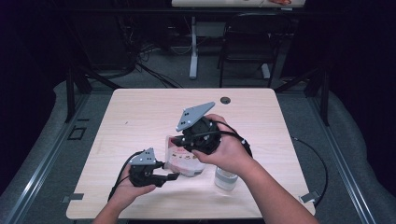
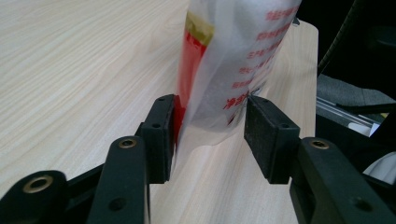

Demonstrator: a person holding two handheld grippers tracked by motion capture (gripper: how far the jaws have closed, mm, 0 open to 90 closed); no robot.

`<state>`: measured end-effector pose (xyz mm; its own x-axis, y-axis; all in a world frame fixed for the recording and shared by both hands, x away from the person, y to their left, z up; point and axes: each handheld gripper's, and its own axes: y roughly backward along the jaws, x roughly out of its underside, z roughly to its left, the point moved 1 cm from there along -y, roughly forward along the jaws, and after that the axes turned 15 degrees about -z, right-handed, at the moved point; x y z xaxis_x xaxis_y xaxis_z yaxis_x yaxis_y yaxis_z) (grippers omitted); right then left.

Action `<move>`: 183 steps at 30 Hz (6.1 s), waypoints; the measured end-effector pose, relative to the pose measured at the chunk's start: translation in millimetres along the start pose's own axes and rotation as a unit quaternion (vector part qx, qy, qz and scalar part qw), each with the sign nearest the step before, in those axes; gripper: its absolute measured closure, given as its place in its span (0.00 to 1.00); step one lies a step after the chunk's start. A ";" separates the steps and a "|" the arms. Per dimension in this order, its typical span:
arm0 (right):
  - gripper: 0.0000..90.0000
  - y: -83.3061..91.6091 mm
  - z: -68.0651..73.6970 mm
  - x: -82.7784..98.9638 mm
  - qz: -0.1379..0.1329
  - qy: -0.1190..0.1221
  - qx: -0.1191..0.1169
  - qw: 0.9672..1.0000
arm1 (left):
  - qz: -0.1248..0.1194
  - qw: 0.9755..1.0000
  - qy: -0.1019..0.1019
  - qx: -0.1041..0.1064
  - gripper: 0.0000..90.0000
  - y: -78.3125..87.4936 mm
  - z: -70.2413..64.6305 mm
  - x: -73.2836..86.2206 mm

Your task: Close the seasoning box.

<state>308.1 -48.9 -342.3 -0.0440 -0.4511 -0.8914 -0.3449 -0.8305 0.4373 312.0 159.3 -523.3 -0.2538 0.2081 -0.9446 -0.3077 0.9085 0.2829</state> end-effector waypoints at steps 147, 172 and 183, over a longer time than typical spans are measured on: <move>0.99 55.1 -27.6 139.2 -0.103 -0.152 0.018 0.983 | 0.138 0.990 -0.026 -0.014 0.85 43.7 -2.8 -99.1; 0.98 62.1 -34.5 144.9 -0.106 -0.166 0.027 0.980 | 0.133 0.990 -0.036 -0.004 0.86 40.4 -4.7 -120.3; 0.95 65.6 -36.3 146.5 -0.100 -0.166 0.035 0.981 | 0.138 0.990 -0.041 -0.003 0.86 36.3 -5.9 -128.1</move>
<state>313.1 -181.3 -439.8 -0.2676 -0.1419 -0.9530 -0.4397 -0.8621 0.2518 328.0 163.5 -391.0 -0.2542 0.4770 -0.8413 -0.2421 0.8108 0.5329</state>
